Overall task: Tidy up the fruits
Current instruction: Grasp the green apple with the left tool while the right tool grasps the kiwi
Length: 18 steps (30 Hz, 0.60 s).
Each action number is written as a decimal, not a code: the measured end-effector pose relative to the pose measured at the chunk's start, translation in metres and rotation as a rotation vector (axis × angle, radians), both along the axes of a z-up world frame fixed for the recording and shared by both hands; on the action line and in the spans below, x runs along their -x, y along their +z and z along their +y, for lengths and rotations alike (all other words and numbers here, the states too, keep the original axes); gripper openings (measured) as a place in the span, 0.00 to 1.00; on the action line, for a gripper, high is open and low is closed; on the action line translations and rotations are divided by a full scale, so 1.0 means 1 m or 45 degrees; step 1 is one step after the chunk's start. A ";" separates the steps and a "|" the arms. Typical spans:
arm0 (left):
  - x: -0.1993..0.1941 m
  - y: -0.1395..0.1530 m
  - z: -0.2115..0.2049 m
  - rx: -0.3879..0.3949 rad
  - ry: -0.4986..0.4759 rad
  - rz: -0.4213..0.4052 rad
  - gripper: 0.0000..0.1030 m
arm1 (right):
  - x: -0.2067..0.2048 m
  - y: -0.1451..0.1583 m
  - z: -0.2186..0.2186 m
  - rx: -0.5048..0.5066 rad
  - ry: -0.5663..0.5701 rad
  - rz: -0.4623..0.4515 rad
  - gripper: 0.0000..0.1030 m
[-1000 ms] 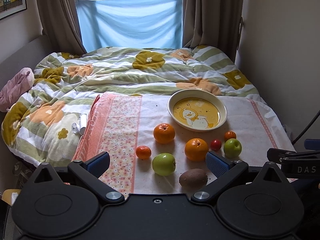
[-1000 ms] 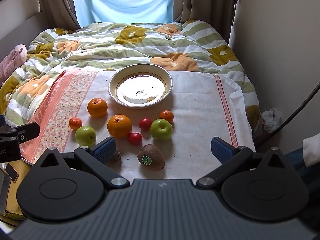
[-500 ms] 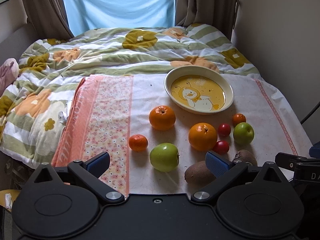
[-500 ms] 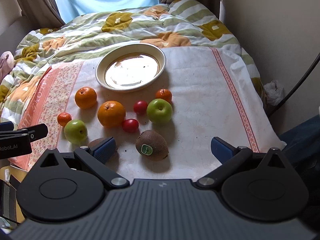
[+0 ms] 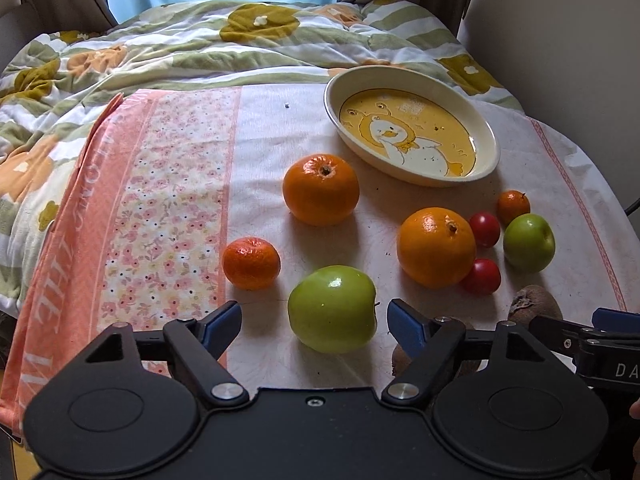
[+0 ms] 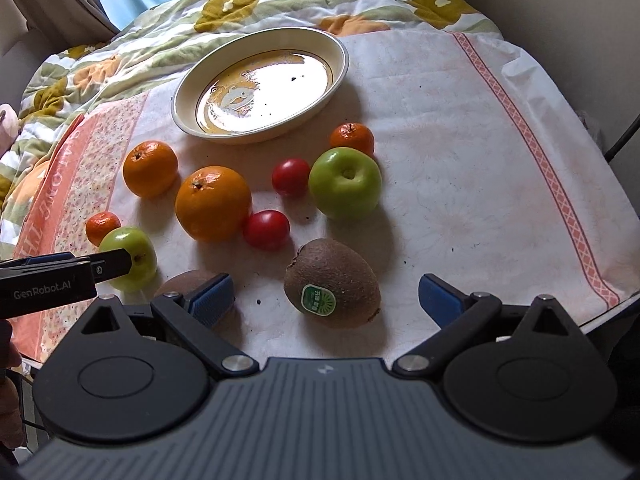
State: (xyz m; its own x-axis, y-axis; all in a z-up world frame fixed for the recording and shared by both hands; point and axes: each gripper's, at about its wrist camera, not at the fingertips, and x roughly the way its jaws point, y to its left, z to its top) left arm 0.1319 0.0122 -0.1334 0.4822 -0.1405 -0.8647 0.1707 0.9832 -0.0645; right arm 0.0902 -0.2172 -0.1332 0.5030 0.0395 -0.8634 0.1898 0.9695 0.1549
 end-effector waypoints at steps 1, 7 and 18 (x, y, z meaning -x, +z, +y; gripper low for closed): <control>-0.002 -0.003 0.000 0.004 -0.003 0.007 0.79 | -0.001 -0.003 0.000 -0.007 -0.006 0.004 1.00; -0.012 -0.014 -0.002 0.039 -0.013 0.048 0.68 | -0.005 -0.018 0.000 -0.082 -0.060 0.027 1.00; -0.013 -0.017 -0.007 0.066 -0.039 0.042 0.58 | -0.010 -0.032 -0.004 -0.138 -0.142 0.054 1.00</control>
State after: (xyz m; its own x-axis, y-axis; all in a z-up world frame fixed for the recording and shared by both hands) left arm 0.1447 0.0055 -0.1507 0.4481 -0.1994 -0.8715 0.1976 0.9728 -0.1210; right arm 0.1000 -0.2216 -0.1649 0.4724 0.0797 -0.8778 0.3040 0.9201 0.2471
